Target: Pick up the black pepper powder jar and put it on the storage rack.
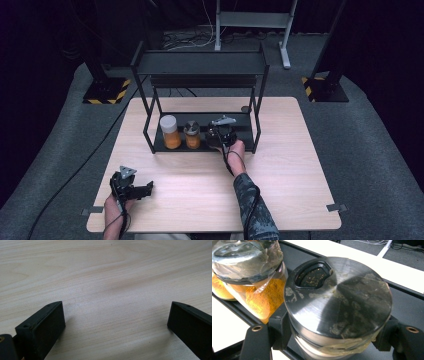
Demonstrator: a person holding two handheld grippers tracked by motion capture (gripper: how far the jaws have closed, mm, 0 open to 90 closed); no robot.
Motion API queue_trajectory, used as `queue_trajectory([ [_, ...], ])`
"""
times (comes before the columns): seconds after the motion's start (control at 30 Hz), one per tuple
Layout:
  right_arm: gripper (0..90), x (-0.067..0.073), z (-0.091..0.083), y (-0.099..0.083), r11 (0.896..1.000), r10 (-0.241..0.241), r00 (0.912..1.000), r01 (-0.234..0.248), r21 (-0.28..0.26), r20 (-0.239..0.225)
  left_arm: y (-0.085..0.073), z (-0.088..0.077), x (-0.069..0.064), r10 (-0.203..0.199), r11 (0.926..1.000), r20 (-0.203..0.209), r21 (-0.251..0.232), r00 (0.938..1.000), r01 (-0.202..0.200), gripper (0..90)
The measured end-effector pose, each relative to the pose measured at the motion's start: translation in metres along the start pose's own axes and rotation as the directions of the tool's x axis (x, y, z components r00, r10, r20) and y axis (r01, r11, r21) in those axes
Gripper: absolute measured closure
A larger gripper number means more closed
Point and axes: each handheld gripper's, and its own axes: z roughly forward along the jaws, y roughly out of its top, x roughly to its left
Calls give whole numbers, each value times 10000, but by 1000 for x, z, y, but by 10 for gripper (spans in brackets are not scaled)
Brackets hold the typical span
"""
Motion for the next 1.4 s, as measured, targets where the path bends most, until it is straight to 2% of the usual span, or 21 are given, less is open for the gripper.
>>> queue_trajectory([
  [0.57,290,0,0,1,9999,2,10000,-2,128,5,0,0,0,-1,10000,5,3,10000,1,8],
  [0.73,201,1,2,1,9993,12,10000,-9,384,-71,0,0,0,-2,10000,6,2,10000,2,8],
  [0.8,140,1,2,1,9983,249,9995,-239,528,-178,0,0,0,-3,10000,6,2,10000,3,8],
  [0.87,107,1,2,1,9976,222,9997,-214,662,-106,0,0,0,-1,10000,5,1,10000,1,8],
  [0.93,60,0,0,1,9955,330,9990,-302,902,-299,0,0,0,-1,10000,7,3,10000,1,8],
  [1.1,31,-2,-10,0,9951,294,9994,-277,952,-159,0,0,0,3,10000,2,1,10000,-3,8],
  [1.2,24,-2,-18,-3,9936,287,9993,-260,1098,-237,0,0,0,4,10000,2,0,10000,-4,9],
  [1.4,14,-1,-38,-18,9933,-115,9994,152,1149,-331,0,0,0,4,10000,1,-2,10000,-4,9],
])
